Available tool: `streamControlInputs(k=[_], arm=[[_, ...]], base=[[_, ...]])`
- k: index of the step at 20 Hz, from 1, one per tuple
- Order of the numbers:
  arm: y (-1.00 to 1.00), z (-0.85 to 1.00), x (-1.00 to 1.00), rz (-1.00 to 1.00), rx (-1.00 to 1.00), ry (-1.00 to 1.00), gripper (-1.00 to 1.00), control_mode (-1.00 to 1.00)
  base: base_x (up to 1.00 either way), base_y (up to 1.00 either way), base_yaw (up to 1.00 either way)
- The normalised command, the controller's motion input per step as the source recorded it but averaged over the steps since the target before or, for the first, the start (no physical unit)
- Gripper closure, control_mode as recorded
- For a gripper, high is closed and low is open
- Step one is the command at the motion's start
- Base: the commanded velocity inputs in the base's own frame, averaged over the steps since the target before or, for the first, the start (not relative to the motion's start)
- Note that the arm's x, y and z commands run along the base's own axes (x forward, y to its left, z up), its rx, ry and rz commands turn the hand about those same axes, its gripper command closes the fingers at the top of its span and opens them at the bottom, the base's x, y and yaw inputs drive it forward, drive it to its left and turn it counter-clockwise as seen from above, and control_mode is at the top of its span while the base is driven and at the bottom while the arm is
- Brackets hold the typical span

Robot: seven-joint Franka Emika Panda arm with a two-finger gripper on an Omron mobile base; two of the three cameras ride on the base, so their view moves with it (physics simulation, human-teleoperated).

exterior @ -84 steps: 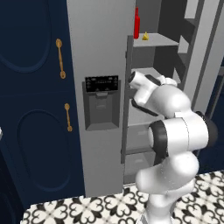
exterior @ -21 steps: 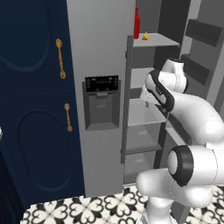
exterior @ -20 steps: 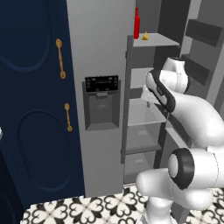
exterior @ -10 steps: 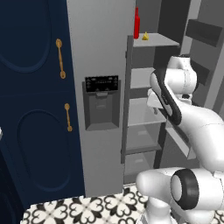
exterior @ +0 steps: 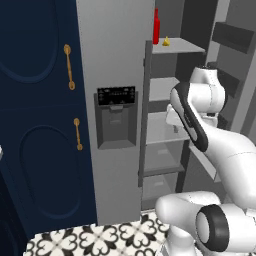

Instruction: Grab a lemon wedge from the fridge and one ice cube from the ice bowl, and put them in the glass of lemonade.

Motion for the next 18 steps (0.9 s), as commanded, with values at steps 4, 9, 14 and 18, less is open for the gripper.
streamControlInputs(k=[4,9,14,18], arm=[[-0.13,-0.13,0.00,0.00,0.00,0.00,-1.00,-1.00],[-0.34,-0.34,-0.08,0.00,0.00,0.00,-1.00,-1.00],[-0.42,-0.33,0.00,0.00,0.00,0.00,-1.00,-1.00],[-0.23,0.03,0.08,0.00,0.00,-0.03,-1.00,-1.00]], base=[[0.00,0.00,0.00],[0.00,0.00,0.00],[0.00,0.00,0.00],[0.00,0.00,0.00]])
